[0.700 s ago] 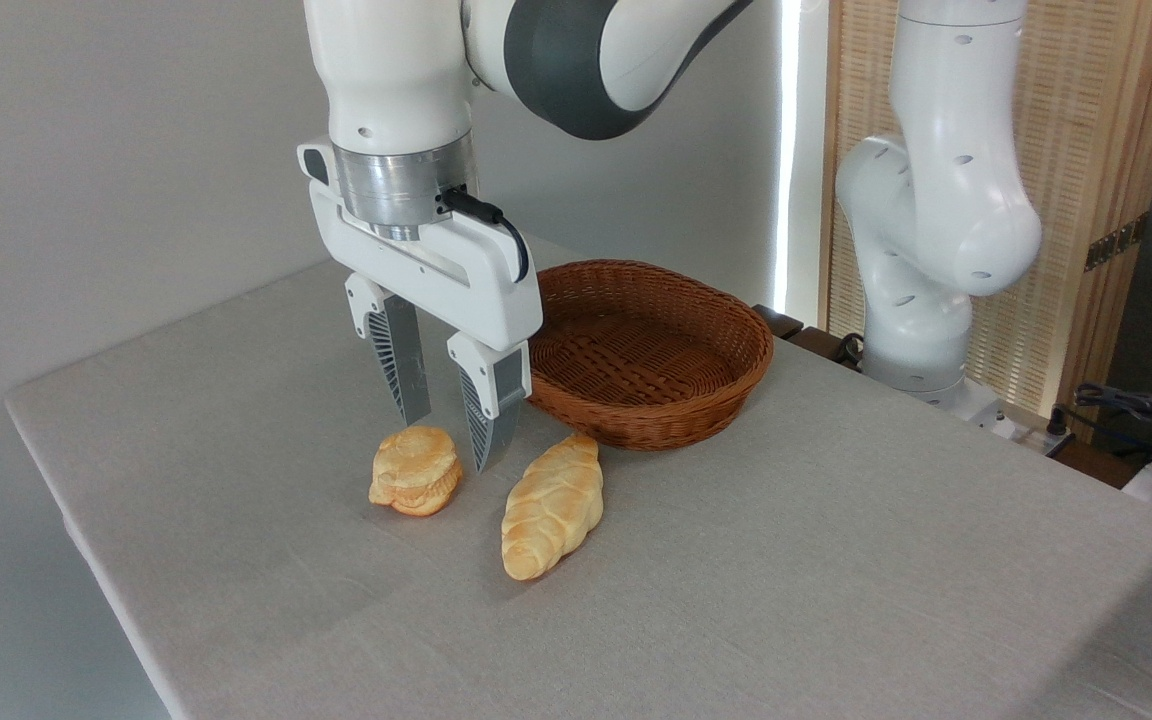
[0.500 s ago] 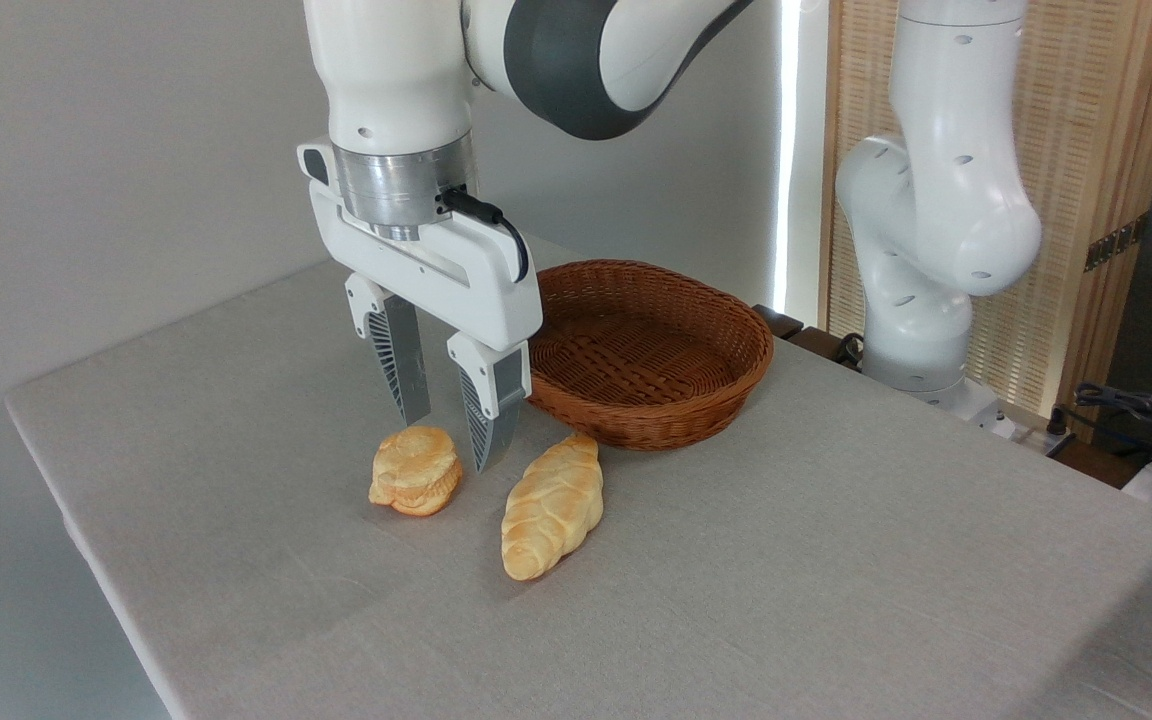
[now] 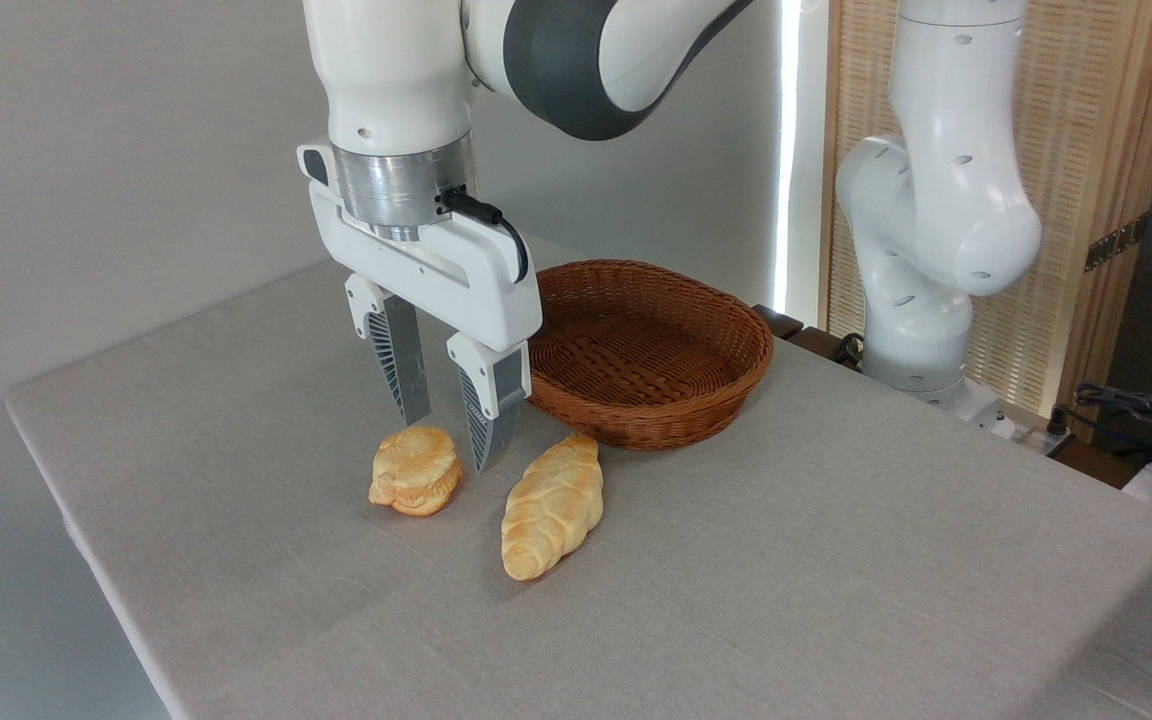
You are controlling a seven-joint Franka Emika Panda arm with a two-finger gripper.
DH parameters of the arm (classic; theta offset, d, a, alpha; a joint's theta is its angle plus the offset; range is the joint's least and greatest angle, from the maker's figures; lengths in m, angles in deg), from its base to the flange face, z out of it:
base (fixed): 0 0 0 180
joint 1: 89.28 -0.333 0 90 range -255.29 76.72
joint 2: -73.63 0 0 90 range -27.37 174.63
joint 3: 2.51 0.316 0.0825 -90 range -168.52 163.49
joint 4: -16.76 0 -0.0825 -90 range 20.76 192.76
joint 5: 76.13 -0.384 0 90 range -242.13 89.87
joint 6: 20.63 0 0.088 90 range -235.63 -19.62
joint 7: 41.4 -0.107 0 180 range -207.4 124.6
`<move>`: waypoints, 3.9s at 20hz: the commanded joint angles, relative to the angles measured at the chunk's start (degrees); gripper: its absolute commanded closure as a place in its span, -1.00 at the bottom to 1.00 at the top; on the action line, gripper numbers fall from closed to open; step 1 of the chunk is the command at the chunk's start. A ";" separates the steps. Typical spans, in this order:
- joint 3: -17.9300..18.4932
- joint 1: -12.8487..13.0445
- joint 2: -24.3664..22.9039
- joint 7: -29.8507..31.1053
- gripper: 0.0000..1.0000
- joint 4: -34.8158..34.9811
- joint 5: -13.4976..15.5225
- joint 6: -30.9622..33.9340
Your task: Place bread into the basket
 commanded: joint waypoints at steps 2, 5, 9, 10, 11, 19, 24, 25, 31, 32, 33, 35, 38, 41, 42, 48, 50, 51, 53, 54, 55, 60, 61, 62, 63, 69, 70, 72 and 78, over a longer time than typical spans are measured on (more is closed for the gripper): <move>0.56 0.28 0.17 -1.43 -1.00 -0.80 1.14 1.11; 0.56 0.28 0.17 -1.43 -1.00 -0.80 1.14 1.11; 0.12 0.37 0.35 -1.16 -1.00 -0.72 1.06 1.28; 0.12 0.54 0.52 -1.16 -1.00 -0.72 1.06 1.46; 0.12 0.63 0.70 -1.42 -1.00 -0.63 0.97 1.81; -0.15 3.00 1.67 -1.43 -1.00 -0.19 0.97 0.24; -0.24 7.30 2.90 -1.51 -1.00 1.39 1.14 -3.02; -0.24 7.83 3.51 -1.51 -1.00 1.57 1.23 -3.98; -0.24 10.83 4.92 -1.51 -1.00 4.56 1.14 -8.29; -0.24 10.91 5.01 -1.34 -1.00 4.47 1.14 -8.30; -0.24 11.00 5.10 -0.99 -1.00 4.47 1.14 -8.21; -0.24 11.88 5.36 -0.90 -1.00 4.47 1.14 -8.12; -0.24 12.06 6.59 -1.16 -1.00 4.47 0.97 -8.30; -0.32 12.06 7.29 -1.43 -1.00 4.47 0.62 -9.26; -0.32 11.97 7.73 -1.43 -1.00 4.47 0.53 -9.87; -0.41 12.06 9.75 -1.34 -1.00 4.47 0.53 -11.28; -0.41 12.06 9.67 -1.25 -1.00 4.47 0.53 -11.11; -0.41 12.06 9.67 -1.16 -0.98 4.47 0.53 -11.02; -0.41 12.06 9.67 -1.25 -0.25 4.38 0.53 -11.02; -0.50 12.06 9.67 -1.25 0.14 4.38 0.53 -11.11; -0.41 12.06 9.58 -1.34 0.25 4.38 0.53 -11.02; -0.50 12.15 9.67 -1.16 0.24 4.38 0.53 -11.11; -0.50 12.15 9.67 -1.16 0.24 4.38 0.53 -11.20; -0.50 12.15 9.67 -1.16 0.24 4.38 0.53 -11.11; -0.50 12.15 9.58 -1.16 0.24 4.29 0.53 -11.11; -0.59 12.06 5.46 0.86 0.23 3.77 0.62 -10.49; -0.59 12.15 4.93 0.86 0.21 3.77 0.62 -9.88; -1.02 12.06 3.35 0.95 0.18 3.77 0.62 -6.82; -3.83 12.15 -2.45 8.58 0.10 3.77 0.62 1.18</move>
